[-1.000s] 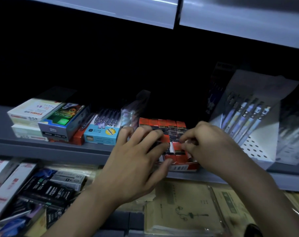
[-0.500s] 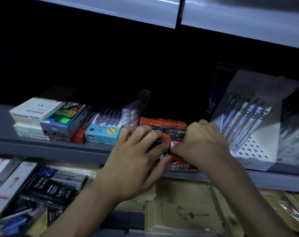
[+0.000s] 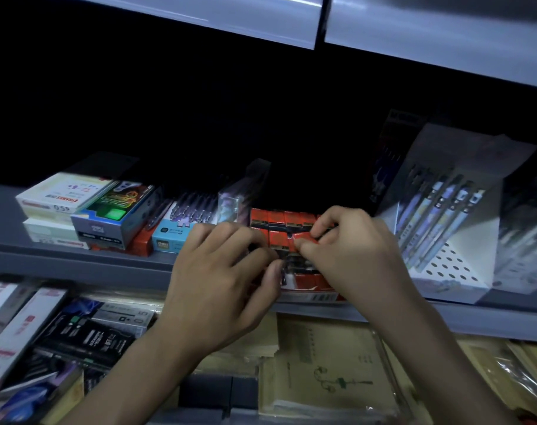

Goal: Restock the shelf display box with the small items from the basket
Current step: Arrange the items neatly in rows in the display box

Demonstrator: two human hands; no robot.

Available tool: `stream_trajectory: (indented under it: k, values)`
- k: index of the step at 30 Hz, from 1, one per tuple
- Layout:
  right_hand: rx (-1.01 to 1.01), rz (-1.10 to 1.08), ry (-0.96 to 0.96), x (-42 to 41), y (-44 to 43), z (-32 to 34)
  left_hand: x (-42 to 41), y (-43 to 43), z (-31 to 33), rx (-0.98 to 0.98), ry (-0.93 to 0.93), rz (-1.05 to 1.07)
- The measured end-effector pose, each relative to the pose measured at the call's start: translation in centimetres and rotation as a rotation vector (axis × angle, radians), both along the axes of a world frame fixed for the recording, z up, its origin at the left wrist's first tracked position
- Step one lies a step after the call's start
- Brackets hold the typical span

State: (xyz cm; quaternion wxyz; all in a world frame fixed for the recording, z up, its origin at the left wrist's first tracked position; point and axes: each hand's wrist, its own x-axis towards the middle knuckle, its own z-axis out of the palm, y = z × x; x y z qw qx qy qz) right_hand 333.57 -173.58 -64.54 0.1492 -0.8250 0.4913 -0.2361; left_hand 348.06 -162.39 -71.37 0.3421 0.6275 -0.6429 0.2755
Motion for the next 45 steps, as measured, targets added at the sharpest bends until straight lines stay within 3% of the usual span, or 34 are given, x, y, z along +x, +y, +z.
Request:
stream_trajectory:
  k: [8,10,12,15,23,27,32,38,45]
  values:
    - [0.024,0.154,-0.088,-1.9,-1.4,0.0,-0.2,0.0,0.4,0.090,0.000,-0.028]
    - [-0.041,0.136,0.006,-3.2,-2.0,0.8,-0.5,0.0,0.6,0.184,-0.002,-0.045]
    - [-0.100,0.120,0.227,-4.1,-2.2,1.3,-0.8,-0.1,0.6,0.288,-0.036,-0.029]
    - [-0.063,0.129,0.458,-3.8,-1.9,1.4,-1.0,-0.4,0.6,0.351,-0.059,-0.019]
    - [0.047,0.207,0.570,-2.4,-2.2,1.1,-1.0,-0.8,0.5,0.296,-0.057,-0.036]
    - [0.045,0.182,0.515,-2.5,-2.4,0.8,-0.8,-0.9,0.3,0.257,-0.031,-0.051]
    - [-0.097,0.116,0.364,-2.5,-1.8,-0.2,-0.8,-0.8,0.1,0.245,-0.042,-0.052]
    - [-0.461,0.155,0.309,-2.1,-0.4,0.3,-0.7,-0.7,0.1,0.231,-0.059,-0.049]
    - [-0.379,0.268,0.161,-2.4,-0.7,-0.1,-0.4,-0.7,0.5,0.128,-0.003,-0.038]
